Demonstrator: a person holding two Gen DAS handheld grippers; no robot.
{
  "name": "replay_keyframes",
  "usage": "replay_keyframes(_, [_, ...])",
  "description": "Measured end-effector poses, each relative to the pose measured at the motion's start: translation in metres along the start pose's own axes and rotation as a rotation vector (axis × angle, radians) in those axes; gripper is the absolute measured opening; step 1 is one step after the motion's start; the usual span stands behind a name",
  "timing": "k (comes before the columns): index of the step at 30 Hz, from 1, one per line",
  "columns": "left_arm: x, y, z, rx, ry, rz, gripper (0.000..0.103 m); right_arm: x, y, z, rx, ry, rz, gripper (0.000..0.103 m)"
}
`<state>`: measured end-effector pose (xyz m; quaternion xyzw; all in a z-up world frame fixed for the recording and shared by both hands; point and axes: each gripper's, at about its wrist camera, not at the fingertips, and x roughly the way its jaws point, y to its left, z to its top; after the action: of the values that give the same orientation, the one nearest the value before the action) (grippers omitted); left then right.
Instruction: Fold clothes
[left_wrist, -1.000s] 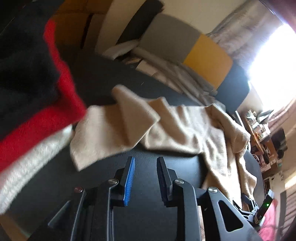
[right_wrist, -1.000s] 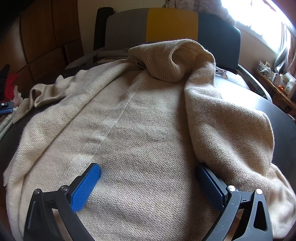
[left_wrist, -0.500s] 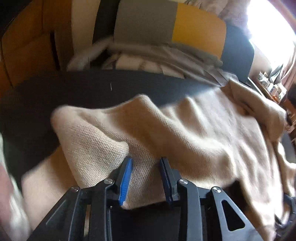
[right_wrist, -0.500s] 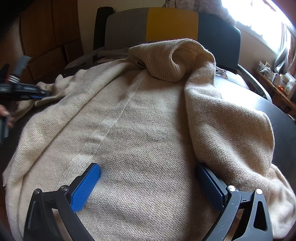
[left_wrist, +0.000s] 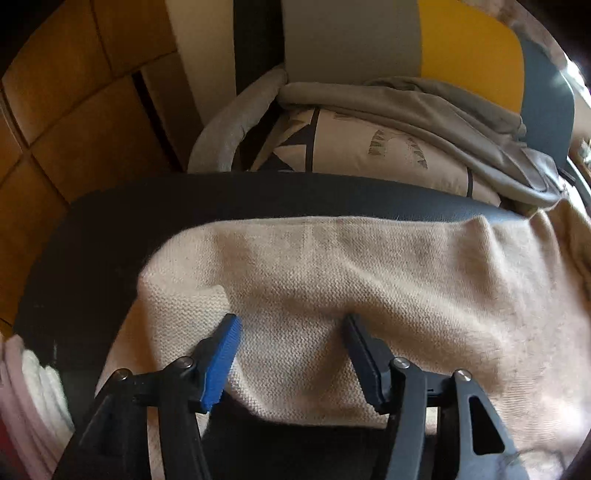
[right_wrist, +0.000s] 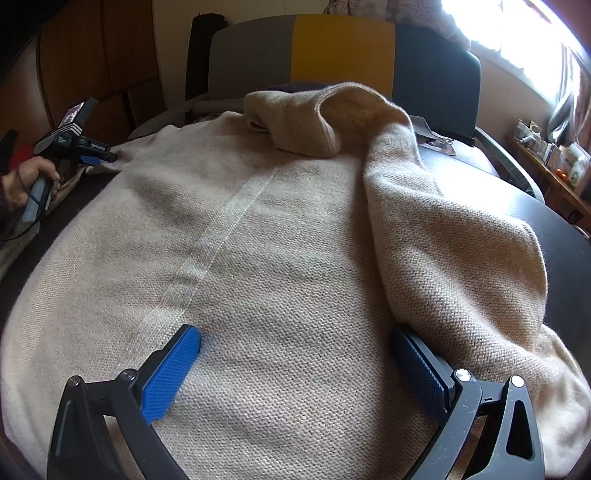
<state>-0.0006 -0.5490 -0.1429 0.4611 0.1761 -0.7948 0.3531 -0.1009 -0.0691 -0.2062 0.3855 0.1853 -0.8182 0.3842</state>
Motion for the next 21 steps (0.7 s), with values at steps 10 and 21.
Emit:
replay_keyframes(10, [-0.1, 0.021, -0.134, -0.102, -0.014, -0.527, 0.056, 0.001, -0.011, -0.004, 0.003, -0.003, 0.004, 0.103])
replay_keyframes(21, [-0.182, 0.006, -0.307, 0.123, 0.026, -0.543, 0.055, -0.001, 0.009, -0.01, -0.001, -0.001, -0.004, 0.103])
